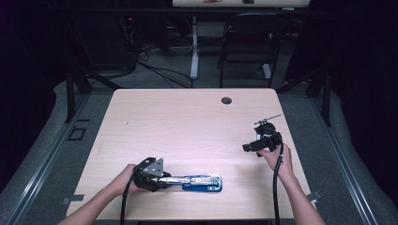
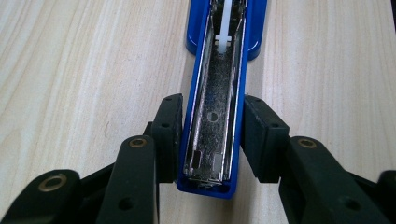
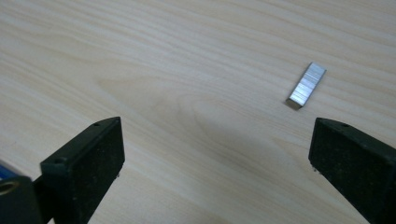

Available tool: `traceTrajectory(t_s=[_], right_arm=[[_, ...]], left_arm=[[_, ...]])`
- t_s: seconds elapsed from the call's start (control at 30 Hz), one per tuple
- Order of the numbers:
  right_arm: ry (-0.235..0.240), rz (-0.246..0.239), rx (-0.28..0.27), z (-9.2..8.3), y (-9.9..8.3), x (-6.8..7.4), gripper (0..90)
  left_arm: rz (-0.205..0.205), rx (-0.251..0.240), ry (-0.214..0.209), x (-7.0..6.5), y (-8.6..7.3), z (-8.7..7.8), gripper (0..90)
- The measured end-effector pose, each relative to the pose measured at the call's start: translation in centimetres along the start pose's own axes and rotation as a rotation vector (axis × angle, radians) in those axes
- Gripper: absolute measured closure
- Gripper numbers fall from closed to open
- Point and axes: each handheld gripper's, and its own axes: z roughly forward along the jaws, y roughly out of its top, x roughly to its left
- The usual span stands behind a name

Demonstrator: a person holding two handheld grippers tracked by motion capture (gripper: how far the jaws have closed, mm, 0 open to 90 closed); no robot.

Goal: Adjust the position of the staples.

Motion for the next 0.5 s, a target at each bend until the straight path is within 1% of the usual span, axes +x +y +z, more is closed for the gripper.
traceTrajectory(t_s=[0.1,0.13,0.17,0.2,0.23,0.27,0.33,0.4,0.5], right_arm=[[-0.018,0.029,-0.007,0.2,0.1,-0.7,0.9],[-0.023,0.045,-0.012,0.3,0.1,-0.9,1.2],[-0.03,0.048,-0.012,0.3,0.1,-1.2,2.3],[-0.043,0.055,-0.019,0.4,0.2,-1.5,4.8],[-0.058,0.067,-0.039,0.4,0.2,-1.7,9.6],[-0.066,0.078,-0.053,0.4,0.2,-2.0,12.1],[-0.069,0.107,-0.07,0.5,0.3,-2.6,15.6],[-0.078,0.127,-0.075,0.7,0.3,-3.2,20.9],[-0.097,0.14,-0.077,1.3,0.5,-3.9,28.7]], left_arm=[[-0.002,-0.001,0.001,0.0,0.0,0.0,61.2],[-0.004,-0.002,0.002,-0.1,0.0,0.0,61.1],[-0.003,-0.002,0.002,-0.1,-0.1,0.0,61.1],[-0.003,-0.001,0.002,-0.1,-0.1,0.0,61.1],[-0.004,-0.002,0.001,-0.1,-0.1,0.0,61.0],[-0.007,-0.004,0.002,-0.1,-0.1,0.0,61.0],[-0.009,-0.004,0.005,-0.1,-0.1,0.0,61.0],[-0.012,-0.005,0.006,-0.1,-0.1,0.0,60.9],[-0.019,-0.008,0.008,-0.2,-0.1,0.0,60.7]])
